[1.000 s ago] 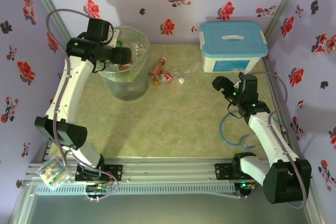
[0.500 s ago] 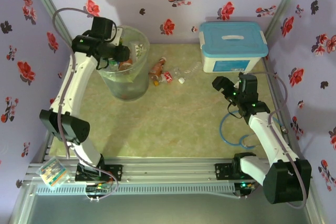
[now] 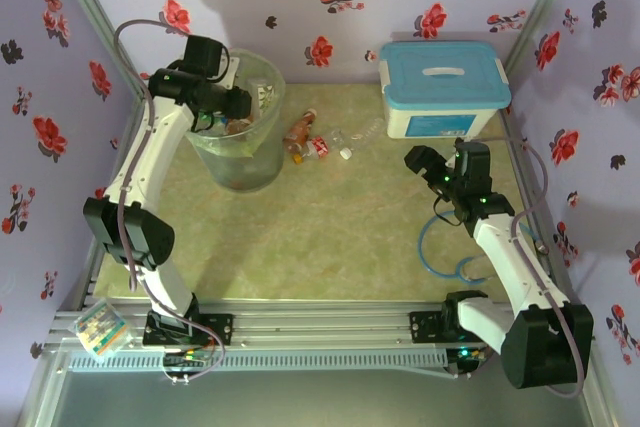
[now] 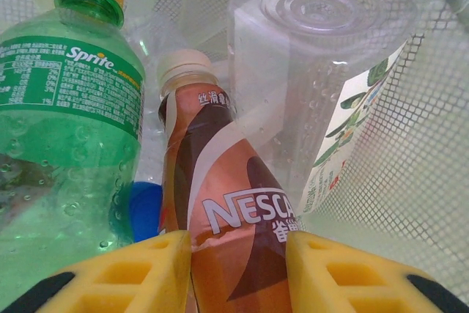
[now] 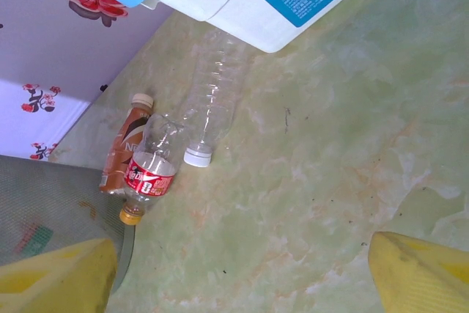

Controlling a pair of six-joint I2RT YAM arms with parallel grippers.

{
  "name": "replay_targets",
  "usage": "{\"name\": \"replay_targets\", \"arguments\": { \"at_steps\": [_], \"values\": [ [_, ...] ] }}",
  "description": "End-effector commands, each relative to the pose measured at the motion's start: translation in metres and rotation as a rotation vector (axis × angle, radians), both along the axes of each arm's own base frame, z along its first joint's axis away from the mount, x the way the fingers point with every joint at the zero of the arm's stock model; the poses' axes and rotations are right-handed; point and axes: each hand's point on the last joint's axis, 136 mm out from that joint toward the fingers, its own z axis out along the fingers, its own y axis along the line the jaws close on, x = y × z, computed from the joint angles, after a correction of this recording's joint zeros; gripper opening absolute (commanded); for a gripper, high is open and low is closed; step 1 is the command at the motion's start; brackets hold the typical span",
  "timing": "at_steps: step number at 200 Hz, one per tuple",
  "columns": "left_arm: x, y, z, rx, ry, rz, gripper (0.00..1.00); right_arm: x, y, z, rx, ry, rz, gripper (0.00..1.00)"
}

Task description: Put the plastic bottles in the bin

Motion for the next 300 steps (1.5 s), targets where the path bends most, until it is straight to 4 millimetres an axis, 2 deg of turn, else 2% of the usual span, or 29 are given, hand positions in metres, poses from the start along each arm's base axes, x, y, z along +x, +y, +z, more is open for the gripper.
{"name": "replay_targets", "arguments": {
  "at_steps": [1, 37, 77, 97, 108, 142, 162, 183, 208, 248, 272, 300],
  "values": [
    [-0.004, 0.002, 0.017, -0.003, -0.015, -0.009, 0.45, 0.004, 0.002, 0.011, -0.015, -0.036, -0.027, 0.88],
    [-0.014, 0.004, 0.048, -0.017, -0.081, -0.017, 0.64, 0.014, 0.028, 0.012, -0.064, -0.037, -0.021, 0.83],
    [-0.037, -0.001, 0.067, -0.032, -0.135, -0.043, 0.73, 0.042, 0.057, 0.000, -0.065, -0.012, -0.031, 0.78],
    [-0.053, -0.003, 0.068, -0.015, -0.151, -0.046, 0.77, 0.057, 0.071, -0.001, -0.110, -0.027, -0.038, 0.76],
    [-0.063, -0.008, 0.069, -0.018, -0.166, -0.052, 0.79, 0.067, 0.078, -0.009, -0.129, -0.012, -0.041, 0.75],
    [-0.091, -0.021, 0.063, -0.031, -0.189, -0.071, 0.83, 0.096, 0.095, -0.038, -0.148, 0.015, -0.080, 0.72],
    [-0.109, -0.029, 0.059, -0.041, -0.209, -0.088, 0.83, 0.111, 0.108, -0.043, -0.172, -0.013, -0.109, 0.67],
    [-0.119, -0.042, 0.053, -0.070, -0.226, -0.106, 0.83, 0.127, 0.113, -0.054, -0.205, -0.011, -0.152, 0.65],
    [-0.126, -0.048, 0.034, -0.093, -0.211, -0.099, 0.85, 0.146, 0.118, -0.065, -0.223, -0.007, -0.183, 0.67],
    [-0.135, -0.060, -0.001, -0.136, -0.154, -0.126, 0.84, 0.163, 0.119, -0.085, -0.297, 0.039, -0.210, 0.76],
    [-0.139, -0.059, -0.008, -0.153, -0.157, -0.127, 0.84, 0.172, 0.122, -0.099, -0.328, 0.073, -0.218, 0.78],
    [-0.144, -0.057, -0.005, -0.171, -0.179, -0.126, 0.83, 0.178, 0.119, -0.116, -0.381, 0.105, -0.238, 0.78]
  ]
}}
